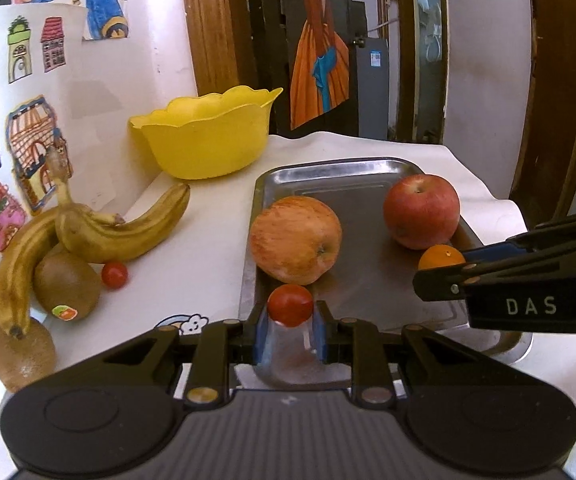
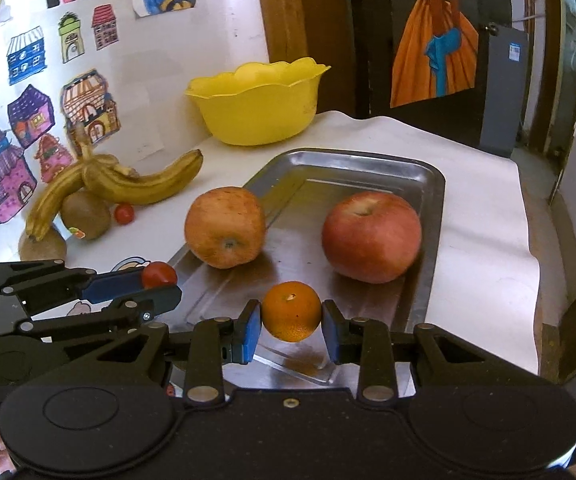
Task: Organize fruits
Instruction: 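Carry the mandarin with the right tool while the left tool carries the tomato to the tray, then open the right tool to drop the mandarin while the left tool releases the tomato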
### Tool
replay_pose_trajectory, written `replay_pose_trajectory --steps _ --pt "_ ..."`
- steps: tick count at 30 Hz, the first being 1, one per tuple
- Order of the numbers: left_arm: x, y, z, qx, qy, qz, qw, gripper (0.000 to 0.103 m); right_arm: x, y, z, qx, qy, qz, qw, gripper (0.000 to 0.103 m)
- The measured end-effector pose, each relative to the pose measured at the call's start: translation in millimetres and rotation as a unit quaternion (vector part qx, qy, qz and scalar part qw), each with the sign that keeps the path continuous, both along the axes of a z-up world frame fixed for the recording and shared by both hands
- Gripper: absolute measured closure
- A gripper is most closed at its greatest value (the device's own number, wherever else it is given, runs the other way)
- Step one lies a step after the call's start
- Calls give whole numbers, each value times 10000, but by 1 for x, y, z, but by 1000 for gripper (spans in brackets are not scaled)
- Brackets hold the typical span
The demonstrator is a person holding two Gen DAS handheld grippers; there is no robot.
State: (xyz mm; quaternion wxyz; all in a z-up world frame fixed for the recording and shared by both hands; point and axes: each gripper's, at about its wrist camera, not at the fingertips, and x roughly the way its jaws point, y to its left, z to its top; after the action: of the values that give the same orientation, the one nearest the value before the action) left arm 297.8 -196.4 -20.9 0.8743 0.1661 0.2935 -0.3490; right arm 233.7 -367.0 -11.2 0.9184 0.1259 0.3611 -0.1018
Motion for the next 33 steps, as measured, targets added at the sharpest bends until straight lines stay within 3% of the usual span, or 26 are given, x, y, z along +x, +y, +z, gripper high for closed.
replay_pose_trajectory --steps 17,33 --pt "11 -13 -11 103 160 262 9995 77 24 -15 -15 70 91 281 9995 69" --pt "13 -13 -14 74 171 221 9996 77 31 -12 -18 29 108 327 9994 68"
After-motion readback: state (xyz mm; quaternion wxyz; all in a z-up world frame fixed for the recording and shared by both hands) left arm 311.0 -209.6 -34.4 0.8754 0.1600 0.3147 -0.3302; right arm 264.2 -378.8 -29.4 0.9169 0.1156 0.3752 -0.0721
